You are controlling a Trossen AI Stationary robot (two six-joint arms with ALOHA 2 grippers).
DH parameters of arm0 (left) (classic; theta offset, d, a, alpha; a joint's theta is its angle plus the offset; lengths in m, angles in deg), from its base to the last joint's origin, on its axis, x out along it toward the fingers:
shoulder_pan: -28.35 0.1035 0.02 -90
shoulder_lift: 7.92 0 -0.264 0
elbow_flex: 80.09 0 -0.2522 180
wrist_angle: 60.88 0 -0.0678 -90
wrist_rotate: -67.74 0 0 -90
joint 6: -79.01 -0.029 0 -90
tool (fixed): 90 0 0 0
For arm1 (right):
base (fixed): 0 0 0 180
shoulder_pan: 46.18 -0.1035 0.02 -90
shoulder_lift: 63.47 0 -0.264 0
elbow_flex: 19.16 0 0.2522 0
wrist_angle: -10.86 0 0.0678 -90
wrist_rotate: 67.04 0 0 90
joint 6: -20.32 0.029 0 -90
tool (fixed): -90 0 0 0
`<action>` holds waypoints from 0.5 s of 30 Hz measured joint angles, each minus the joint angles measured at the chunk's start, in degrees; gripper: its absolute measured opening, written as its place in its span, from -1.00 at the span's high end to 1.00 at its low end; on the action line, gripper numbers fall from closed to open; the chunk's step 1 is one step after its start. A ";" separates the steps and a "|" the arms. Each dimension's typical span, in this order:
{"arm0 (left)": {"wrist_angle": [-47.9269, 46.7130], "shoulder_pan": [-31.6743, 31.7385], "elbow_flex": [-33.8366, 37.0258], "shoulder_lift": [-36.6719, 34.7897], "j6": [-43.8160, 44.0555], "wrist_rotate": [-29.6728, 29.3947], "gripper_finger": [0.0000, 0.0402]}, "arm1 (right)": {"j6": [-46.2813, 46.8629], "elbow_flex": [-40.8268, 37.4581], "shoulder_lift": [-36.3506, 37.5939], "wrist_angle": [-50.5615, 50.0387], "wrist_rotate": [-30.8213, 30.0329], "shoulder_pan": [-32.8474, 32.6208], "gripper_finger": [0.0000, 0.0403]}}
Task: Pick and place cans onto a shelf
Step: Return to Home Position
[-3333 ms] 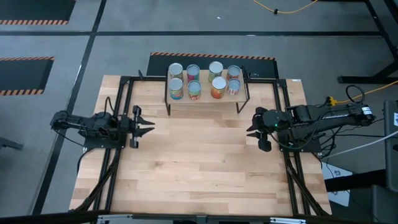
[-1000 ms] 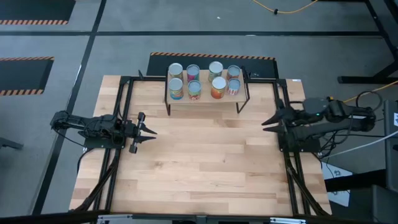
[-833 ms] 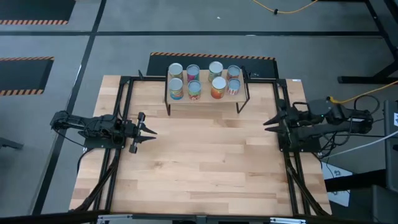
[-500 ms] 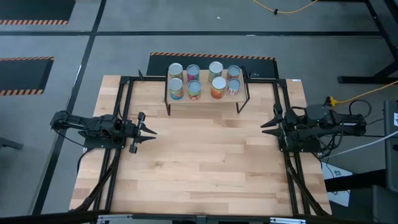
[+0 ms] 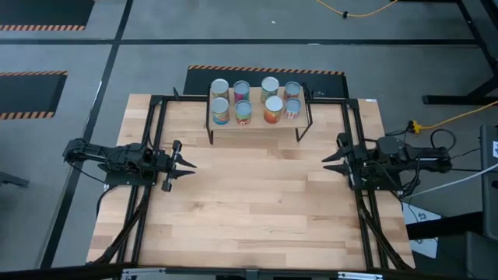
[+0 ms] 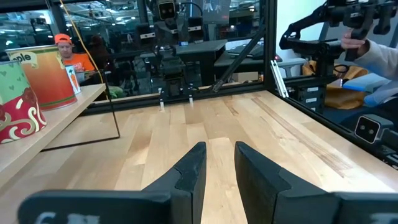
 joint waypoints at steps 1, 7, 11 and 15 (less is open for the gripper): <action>0.00 -0.01 0.00 0.00 0.00 0.00 0.61 | 0.02 -0.21 0.64 -0.38 0.06 0.00 0.50; 0.00 -0.01 0.00 0.00 -0.02 -0.02 0.61 | 0.07 -2.27 3.70 -0.15 3.08 0.00 0.50; 0.00 -0.01 0.00 0.00 0.00 -0.01 0.61 | 0.17 -3.13 3.64 -0.15 3.08 0.00 0.50; 0.00 0.01 0.00 0.00 -0.02 -0.02 0.61 | 0.05 -4.37 3.67 1.40 3.05 0.00 0.50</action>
